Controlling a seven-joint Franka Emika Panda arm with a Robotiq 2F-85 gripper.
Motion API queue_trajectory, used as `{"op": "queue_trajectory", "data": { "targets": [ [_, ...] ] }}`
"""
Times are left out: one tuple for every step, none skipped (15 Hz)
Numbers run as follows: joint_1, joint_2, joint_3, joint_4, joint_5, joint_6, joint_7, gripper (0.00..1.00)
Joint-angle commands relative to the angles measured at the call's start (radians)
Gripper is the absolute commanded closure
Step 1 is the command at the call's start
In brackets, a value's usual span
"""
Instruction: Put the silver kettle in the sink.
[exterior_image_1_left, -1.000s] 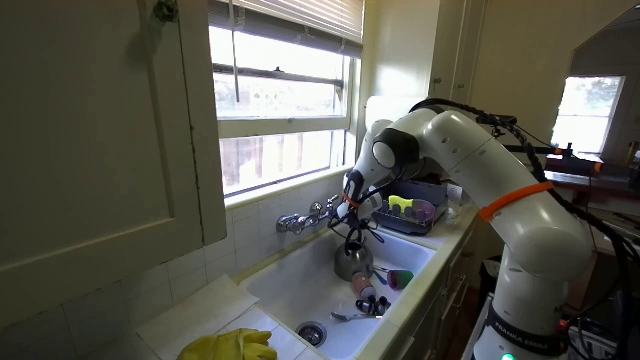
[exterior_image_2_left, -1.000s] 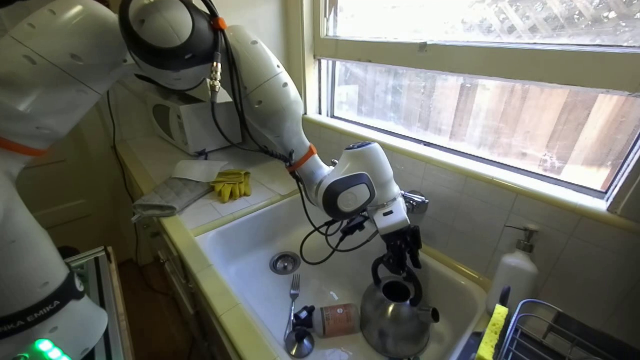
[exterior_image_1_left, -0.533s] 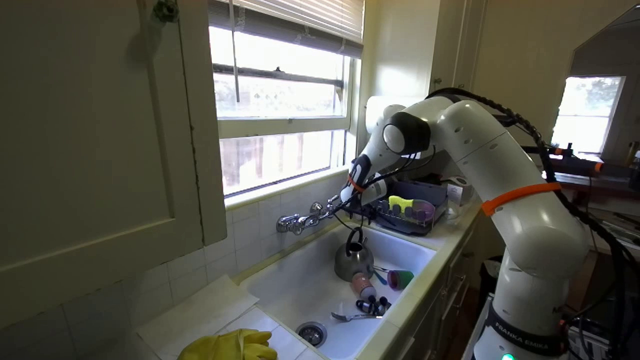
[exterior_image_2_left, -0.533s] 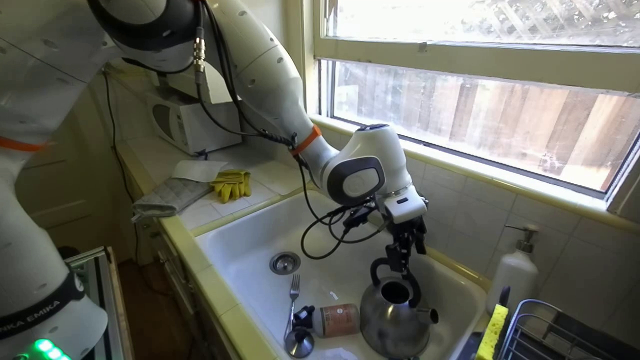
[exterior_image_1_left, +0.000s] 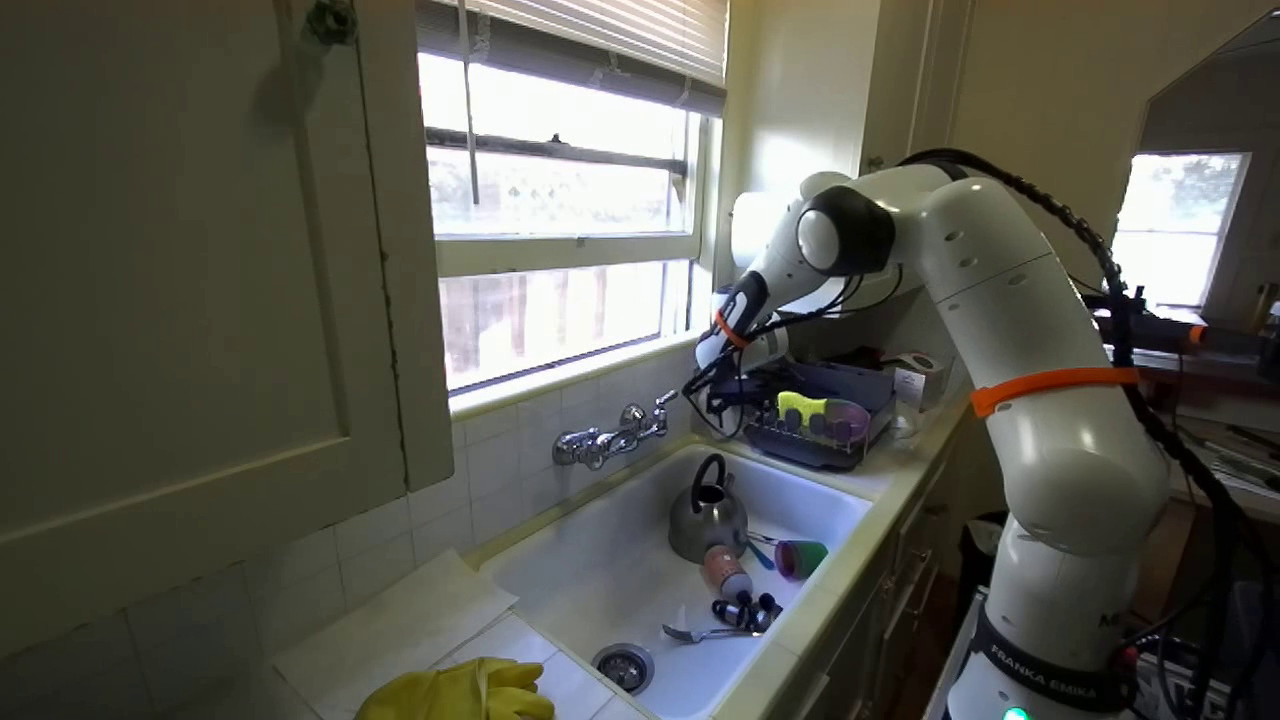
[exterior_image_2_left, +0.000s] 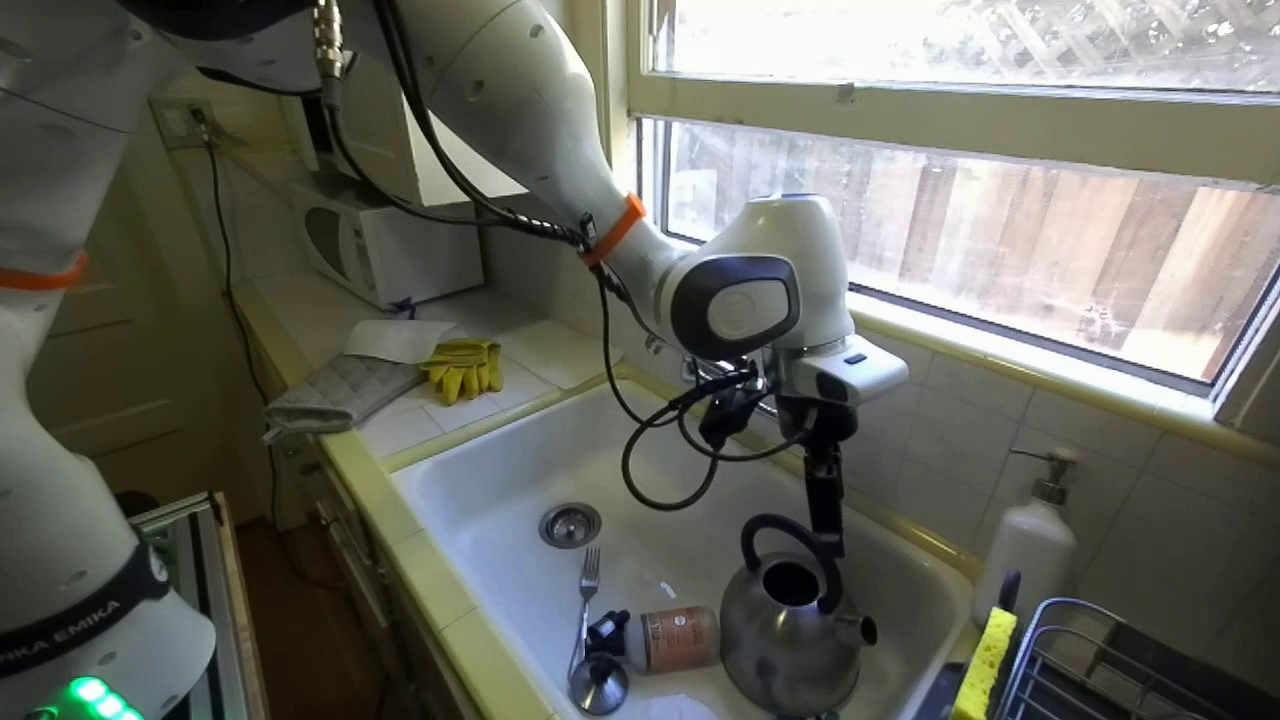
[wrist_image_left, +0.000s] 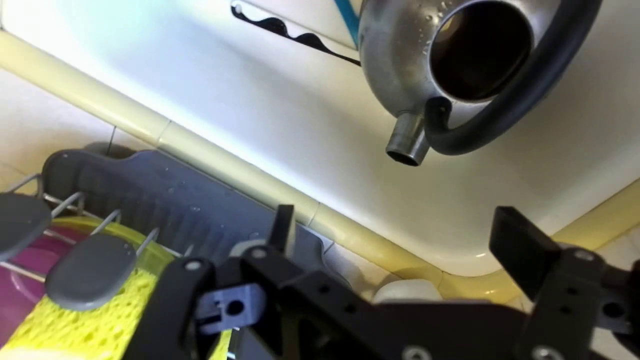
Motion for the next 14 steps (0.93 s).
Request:
{"op": "queue_trajectory", "data": {
  "targets": [
    [-0.083,-0.122,0.078,-0.057,-0.008,-0.092,-0.219,0.00],
    [-0.105,-0.147,0.094,-0.062,-0.008,-0.122,-0.281,0.00],
    [-0.126,-0.175,0.111,-0.069,-0.007,-0.153,-0.342,0.00],
    [-0.148,-0.192,0.128,-0.067,-0.002,-0.189,-0.401,0.00],
    [-0.164,-0.212,0.137,-0.062,-0.007,-0.240,-0.453,0.00],
    [-0.181,-0.225,0.149,-0.058,-0.007,-0.280,-0.507,0.00],
    [-0.194,-0.244,0.158,-0.057,-0.006,-0.321,-0.557,0.00],
    [-0.205,-0.260,0.168,-0.059,-0.005,-0.350,-0.602,0.00],
    [-0.210,-0.272,0.172,-0.057,-0.010,-0.379,-0.630,0.00],
    [-0.217,-0.282,0.177,-0.054,-0.008,-0.398,-0.654,0.00],
    [-0.218,-0.286,0.180,-0.053,-0.010,-0.396,-0.659,0.00],
    [-0.219,-0.292,0.182,-0.050,-0.011,-0.405,-0.664,0.00],
    [-0.220,-0.299,0.184,-0.051,-0.012,-0.408,-0.673,0.00],
    [-0.219,-0.267,0.181,-0.023,-0.009,-0.387,-0.640,0.00]
  ]
}}
